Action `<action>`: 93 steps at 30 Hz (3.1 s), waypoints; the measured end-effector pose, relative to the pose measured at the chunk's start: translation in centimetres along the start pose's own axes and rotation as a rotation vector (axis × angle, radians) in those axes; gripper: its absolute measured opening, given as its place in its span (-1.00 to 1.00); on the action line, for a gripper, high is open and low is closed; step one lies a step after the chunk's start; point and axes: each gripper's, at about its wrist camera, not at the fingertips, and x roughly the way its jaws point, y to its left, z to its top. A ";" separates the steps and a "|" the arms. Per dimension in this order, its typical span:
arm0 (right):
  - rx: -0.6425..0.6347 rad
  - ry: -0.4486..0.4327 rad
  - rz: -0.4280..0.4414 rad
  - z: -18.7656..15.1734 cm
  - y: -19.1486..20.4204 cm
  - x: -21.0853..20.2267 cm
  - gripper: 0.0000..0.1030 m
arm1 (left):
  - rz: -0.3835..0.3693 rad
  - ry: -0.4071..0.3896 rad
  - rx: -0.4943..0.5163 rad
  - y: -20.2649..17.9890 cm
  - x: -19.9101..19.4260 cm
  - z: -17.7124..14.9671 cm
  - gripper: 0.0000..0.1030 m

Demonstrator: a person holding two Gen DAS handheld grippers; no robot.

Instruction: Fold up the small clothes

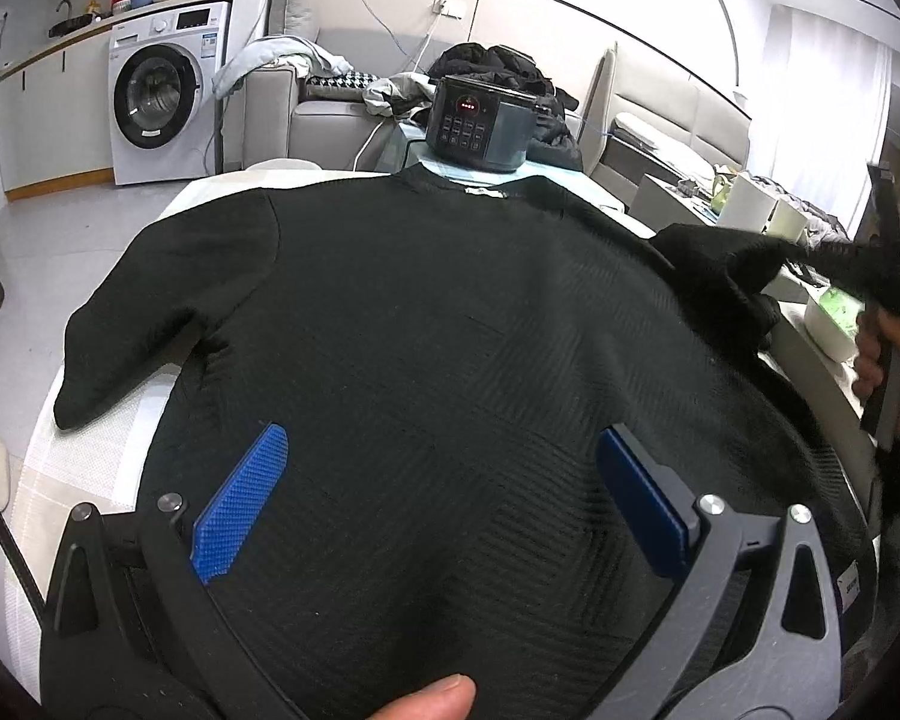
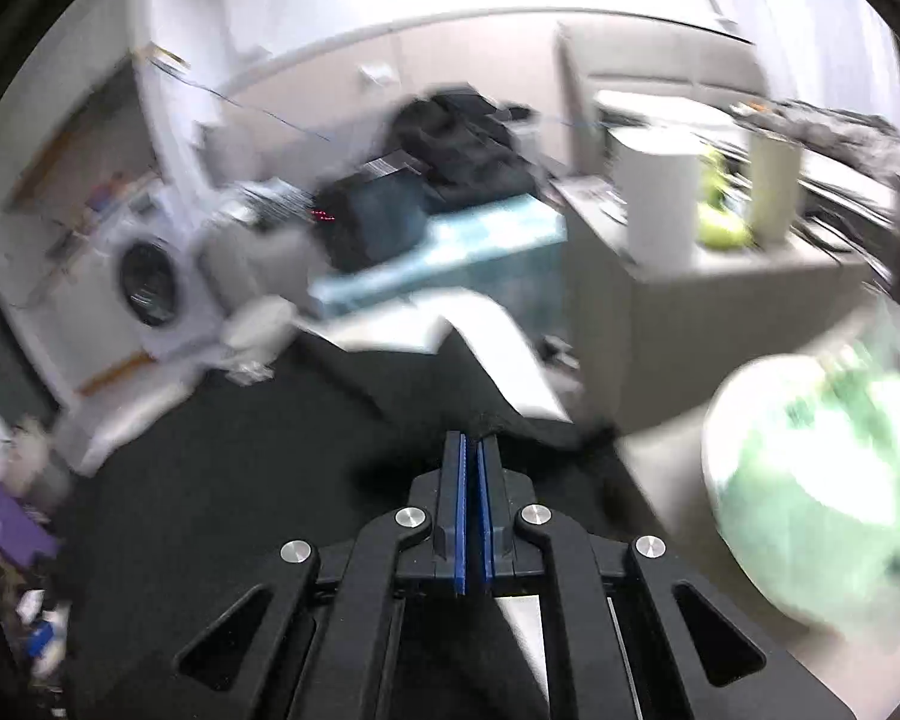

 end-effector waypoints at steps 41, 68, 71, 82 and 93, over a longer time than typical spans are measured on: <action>-0.145 0.102 0.145 -5.0 1.9 0.9 -0.89 | 0.001 -0.037 -0.004 1.0 -0.4 -2.4 0.98; -0.408 0.326 -0.159 -4.2 3.5 10.6 0.05 | -0.012 -0.019 -0.028 1.4 -0.2 -2.2 0.98; -0.461 0.278 -0.135 -3.8 4.2 11.3 -0.29 | -0.012 -0.016 -0.035 1.5 -0.1 -2.2 0.98; -0.204 0.284 0.414 4.3 13.1 12.6 0.29 | -0.007 0.001 -0.051 1.7 0.4 -2.1 0.98; -0.256 0.271 0.117 -3.1 6.4 8.2 -0.33 | -0.011 0.011 -0.048 1.7 0.6 -2.3 0.98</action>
